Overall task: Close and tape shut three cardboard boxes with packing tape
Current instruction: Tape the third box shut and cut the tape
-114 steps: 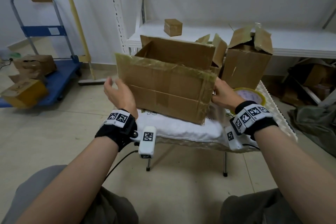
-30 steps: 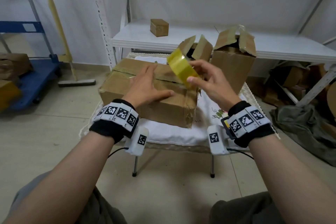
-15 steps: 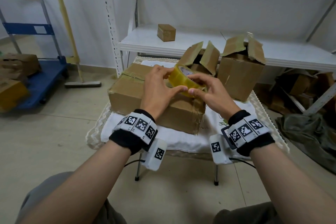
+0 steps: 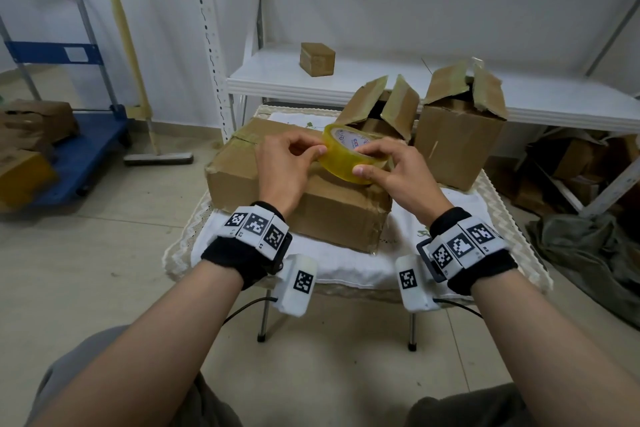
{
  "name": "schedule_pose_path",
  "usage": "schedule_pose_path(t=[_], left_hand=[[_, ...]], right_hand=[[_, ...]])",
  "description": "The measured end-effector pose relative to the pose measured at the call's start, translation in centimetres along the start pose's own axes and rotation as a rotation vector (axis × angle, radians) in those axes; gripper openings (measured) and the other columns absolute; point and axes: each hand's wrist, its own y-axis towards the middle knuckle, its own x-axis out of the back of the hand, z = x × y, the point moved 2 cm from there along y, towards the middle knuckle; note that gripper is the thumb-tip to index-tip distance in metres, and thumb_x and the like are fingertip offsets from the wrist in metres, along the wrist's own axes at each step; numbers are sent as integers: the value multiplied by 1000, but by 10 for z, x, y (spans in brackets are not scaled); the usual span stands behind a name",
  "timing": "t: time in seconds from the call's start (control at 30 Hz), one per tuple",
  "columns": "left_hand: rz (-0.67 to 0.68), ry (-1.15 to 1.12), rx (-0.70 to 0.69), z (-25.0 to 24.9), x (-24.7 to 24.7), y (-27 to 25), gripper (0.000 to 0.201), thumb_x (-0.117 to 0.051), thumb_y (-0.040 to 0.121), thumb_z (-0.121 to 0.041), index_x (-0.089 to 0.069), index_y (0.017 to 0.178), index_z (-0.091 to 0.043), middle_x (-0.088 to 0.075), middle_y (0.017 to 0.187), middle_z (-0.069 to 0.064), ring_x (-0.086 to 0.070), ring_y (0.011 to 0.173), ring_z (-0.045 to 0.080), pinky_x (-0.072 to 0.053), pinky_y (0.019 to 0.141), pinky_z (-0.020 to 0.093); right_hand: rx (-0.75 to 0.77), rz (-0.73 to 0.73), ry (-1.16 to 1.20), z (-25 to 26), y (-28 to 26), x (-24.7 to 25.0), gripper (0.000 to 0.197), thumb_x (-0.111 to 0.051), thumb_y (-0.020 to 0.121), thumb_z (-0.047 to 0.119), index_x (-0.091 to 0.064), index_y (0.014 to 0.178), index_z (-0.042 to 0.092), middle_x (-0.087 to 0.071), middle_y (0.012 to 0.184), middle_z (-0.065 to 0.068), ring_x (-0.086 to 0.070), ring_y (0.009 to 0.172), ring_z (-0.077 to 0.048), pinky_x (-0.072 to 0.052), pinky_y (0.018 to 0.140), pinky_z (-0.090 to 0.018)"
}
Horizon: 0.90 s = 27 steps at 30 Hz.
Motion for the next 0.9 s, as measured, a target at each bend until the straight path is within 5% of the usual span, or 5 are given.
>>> schedule_pose_path(t=[0.2,0.43,0.67,0.73,0.9], left_hand=[[21,69,-61,2,-6,-2,11,-71,90,-15,-67,87,-25,-66,82,-13,-62,78,-1,-49,69,8],[131,77,-87,-2,-3,2,8,-65,94,-14,-64,90,-20,-65,88,-7,-57,80,0,-45,68,7],[347,-82,-76,-9,9,6,12,-63,95,-8,-63,89,-18,-66,89,4,-62,82,14,-55,83,32],[413,-125,-70,-12,12,6,10,-61,96,-7,-62,90,-15,-63,89,6,-60,82,16,-53,84,30],[471,-160,21,-11,18,8,8,-66,94,-14,-60,95,-10,-60,91,5,-56,82,13,-50,77,26]], right_hand=[[21,-19,10,1,-1,-3,24,-79,86,25,-70,107,34,-63,116,-5,-57,111,-21,-53,96,-52],[80,-70,-82,10,-3,0,33,-76,89,24,-73,122,20,-56,98,27,-53,108,-24,-47,99,-48],[26,-86,-63,10,0,2,33,-74,91,29,-73,123,23,-68,114,4,-52,116,-17,-45,104,-47],[9,-88,-57,8,2,3,33,-74,91,31,-73,124,25,-69,122,-2,-53,119,-17,-46,104,-47],[39,-9,-87,5,0,2,23,-73,89,41,-73,106,25,-65,105,12,-52,109,-17,-45,93,-37]])
